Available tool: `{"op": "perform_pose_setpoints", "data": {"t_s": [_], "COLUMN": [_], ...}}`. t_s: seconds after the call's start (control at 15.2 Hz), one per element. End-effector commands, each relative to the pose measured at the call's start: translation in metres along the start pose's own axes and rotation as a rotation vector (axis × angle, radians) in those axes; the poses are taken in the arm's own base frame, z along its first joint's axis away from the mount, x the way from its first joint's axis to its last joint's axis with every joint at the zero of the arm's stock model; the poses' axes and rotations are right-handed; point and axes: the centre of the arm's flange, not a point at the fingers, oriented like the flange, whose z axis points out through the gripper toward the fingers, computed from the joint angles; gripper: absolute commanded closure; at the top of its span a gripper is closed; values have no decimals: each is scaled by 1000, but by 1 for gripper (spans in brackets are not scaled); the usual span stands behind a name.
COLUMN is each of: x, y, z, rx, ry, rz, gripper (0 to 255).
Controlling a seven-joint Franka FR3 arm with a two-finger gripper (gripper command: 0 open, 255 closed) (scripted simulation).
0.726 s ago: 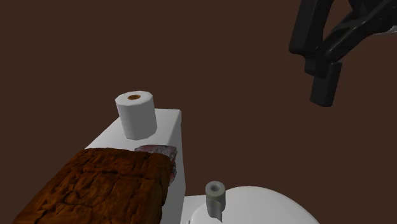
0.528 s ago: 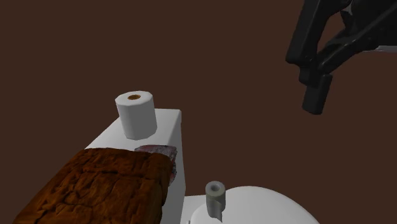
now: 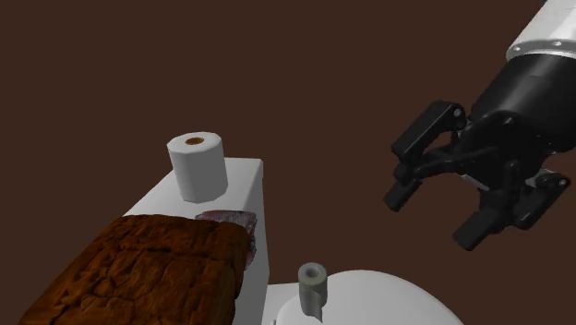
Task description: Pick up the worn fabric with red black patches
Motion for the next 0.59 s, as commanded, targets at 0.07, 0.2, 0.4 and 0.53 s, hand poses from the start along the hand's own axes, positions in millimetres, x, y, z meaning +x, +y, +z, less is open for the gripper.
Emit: {"op": "perform_pose_setpoints", "data": {"t_s": [0.07,0.2,0.4,0.53], "x": [22,37,60,75], "y": [28,41,54,58], "z": [33,60,102,131], "rx": [188,312,496,620], "ry": [7,6,6,5], "rz": [-35,-58,-92,-115], "gripper": [0,0,0,0]}}
